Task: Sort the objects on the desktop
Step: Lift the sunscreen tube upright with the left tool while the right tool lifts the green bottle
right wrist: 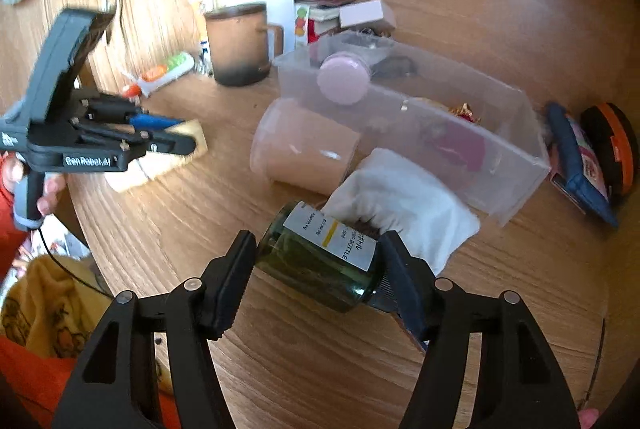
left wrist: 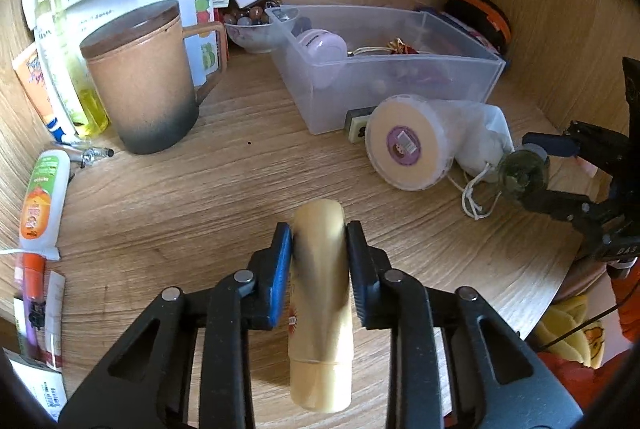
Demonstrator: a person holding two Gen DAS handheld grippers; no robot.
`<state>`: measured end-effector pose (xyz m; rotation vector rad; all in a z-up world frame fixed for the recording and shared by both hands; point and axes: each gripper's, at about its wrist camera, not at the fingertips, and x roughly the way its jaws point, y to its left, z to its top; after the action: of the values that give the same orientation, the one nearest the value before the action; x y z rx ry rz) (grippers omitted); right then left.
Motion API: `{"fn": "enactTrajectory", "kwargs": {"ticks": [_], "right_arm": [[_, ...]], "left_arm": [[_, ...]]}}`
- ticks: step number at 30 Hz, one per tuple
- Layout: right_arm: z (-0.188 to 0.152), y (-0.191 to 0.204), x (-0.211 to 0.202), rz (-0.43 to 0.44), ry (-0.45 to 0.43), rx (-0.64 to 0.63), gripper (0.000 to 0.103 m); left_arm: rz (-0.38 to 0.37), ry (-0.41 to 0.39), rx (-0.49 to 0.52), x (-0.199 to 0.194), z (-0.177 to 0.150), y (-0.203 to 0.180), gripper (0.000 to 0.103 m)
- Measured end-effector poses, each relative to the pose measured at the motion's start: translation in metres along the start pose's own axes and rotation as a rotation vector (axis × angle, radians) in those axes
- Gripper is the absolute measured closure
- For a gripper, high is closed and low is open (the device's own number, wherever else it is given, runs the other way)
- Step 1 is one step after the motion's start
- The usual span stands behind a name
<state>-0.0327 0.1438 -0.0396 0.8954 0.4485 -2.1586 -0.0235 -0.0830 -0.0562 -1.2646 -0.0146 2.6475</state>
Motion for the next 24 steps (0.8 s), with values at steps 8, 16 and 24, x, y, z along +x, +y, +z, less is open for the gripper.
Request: {"fn": "enactTrajectory", "kwargs": {"ticks": [8,16,24], "right_arm": [[0.007,0.0,-0.009,0.038,-0.023,0.02,0.042],[0.011,-0.002,-0.003,0.043,-0.014,0.023,0.042],[0.018,-0.016,-0.001,0.019,-0.019,0.046,0.042]], "left_arm": [[-0.063,0.037,-0.14,0.016,0.003,0.038,0.076],[0.094,0.047,0.022,0.029,0.004,0.01,0.078],[0.129,-0.011,0.051,0.016,0.015,-0.006,0.078]]}}
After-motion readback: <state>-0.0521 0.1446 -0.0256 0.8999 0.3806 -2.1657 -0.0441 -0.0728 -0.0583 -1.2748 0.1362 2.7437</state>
